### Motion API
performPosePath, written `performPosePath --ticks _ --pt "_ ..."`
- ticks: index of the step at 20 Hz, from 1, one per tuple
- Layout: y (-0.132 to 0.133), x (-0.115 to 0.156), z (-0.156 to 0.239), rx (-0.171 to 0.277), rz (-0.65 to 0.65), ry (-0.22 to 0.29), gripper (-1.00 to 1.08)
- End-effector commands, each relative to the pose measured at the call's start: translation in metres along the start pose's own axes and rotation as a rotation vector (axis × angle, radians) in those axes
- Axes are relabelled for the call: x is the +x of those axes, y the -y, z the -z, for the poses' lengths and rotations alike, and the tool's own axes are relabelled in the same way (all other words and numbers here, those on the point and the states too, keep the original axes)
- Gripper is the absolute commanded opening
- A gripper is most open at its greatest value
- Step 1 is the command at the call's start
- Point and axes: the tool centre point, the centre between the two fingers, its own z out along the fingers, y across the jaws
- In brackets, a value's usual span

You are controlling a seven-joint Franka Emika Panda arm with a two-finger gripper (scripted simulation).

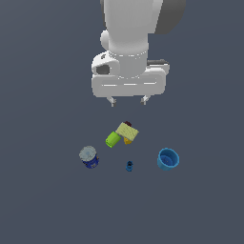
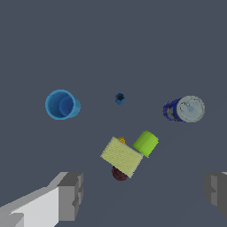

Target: Pick up a designated object from a clutter of objects.

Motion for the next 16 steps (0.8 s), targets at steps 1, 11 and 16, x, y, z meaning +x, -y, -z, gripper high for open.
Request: performPosePath --ticks 1,11,16 --pt "0.0 0.0 0.0 0.0 0.0 0.0 1.0" --pt "-0.009 0.006 0.002 -0.002 0.012 -0.009 1.0" --pt "-0.011 0.008 -0.001 -0.001 0.004 -0.008 1.0"
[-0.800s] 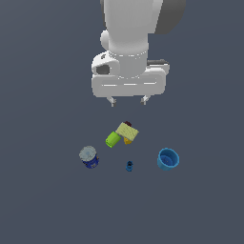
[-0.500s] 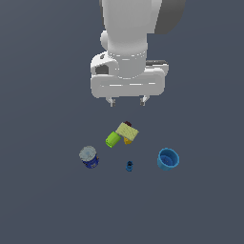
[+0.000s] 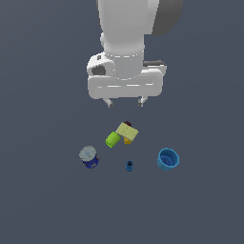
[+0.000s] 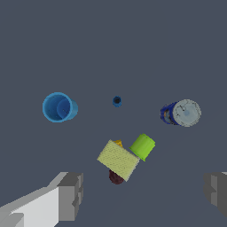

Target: Pick up a designated object from a clutter of objects.

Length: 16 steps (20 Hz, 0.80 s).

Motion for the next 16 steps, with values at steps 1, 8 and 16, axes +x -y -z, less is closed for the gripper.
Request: performPosePath --ticks 1,8,16 --pt "-0.003 0.002 -0.004 0.001 -0.008 0.001 1.0" --pt "-0.026 0.017 -0.031 0.003 -0.068 0.005 1.0" --pt "-0.078 0.04 -0.093 -0.004 -0.198 0.013 1.0"
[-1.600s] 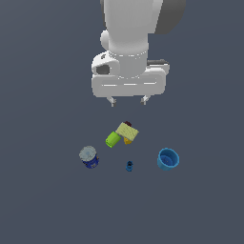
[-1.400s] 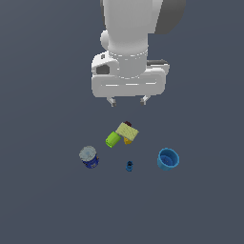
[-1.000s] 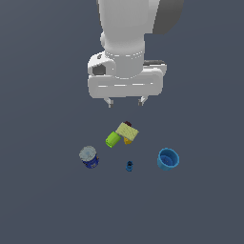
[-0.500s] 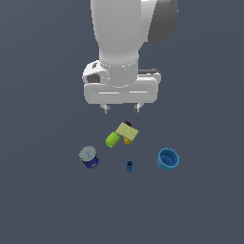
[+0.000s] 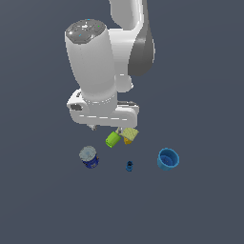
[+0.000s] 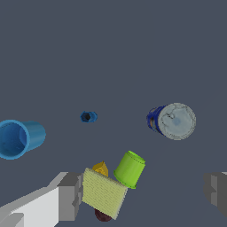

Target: Pick up a designated object from a clutter of objects.

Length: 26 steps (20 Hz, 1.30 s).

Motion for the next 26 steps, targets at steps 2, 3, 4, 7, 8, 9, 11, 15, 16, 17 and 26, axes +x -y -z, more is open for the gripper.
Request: performPosePath --ticks 2,3,4,7,8,9,11,15,16,17,26 --pt "-0.027 0.014 -0.035 -0.008 -0.069 0.004 1.0" --pt "-0.035 0.017 -0.044 -0.011 -0.087 0.005 1.0" --pt "-0.042 0.019 -0.053 -0.014 -0.104 0.006 1.0" --pt "-0.062 0.025 -0.077 -0.023 -0.148 0.009 1.0" --pt "-0.068 0.027 -0.084 -0.026 -0.161 0.009 1.0" --pt "-0.073 0.028 -0.091 -0.029 -0.173 0.01 1.0" --pt "-0.082 0.029 -0.102 -0.035 -0.193 0.011 1.0" --pt "-0.095 0.031 -0.118 -0.043 -0.22 0.012 1.0" --pt "-0.098 0.031 -0.121 -0.044 -0.225 0.012 1.0" --pt "-0.099 0.031 -0.123 -0.045 -0.228 0.012 1.0" --pt "-0.101 0.031 -0.134 -0.046 -0.231 0.014 1.0"
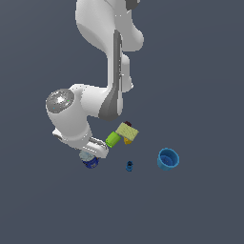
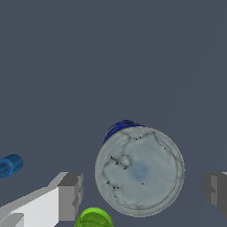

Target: Pick up a designated object from a clutter of objects.

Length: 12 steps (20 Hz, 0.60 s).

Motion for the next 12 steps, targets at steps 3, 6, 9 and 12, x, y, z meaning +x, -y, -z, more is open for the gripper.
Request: performPosePath --ticks 3,6,9,12 --pt "0.0 -0.001 -0.02 0.0 -0.001 0.001 1.0" --pt "-0.001 -0.001 -0.036 -0.001 -0.001 0.001 1.0" --pt "-0.001 -0.001 -0.044 -0.001 -0.002 0.0 1.0" --pt "-0.001 0.0 -0.046 -0.001 -0.002 0.0 1.0"
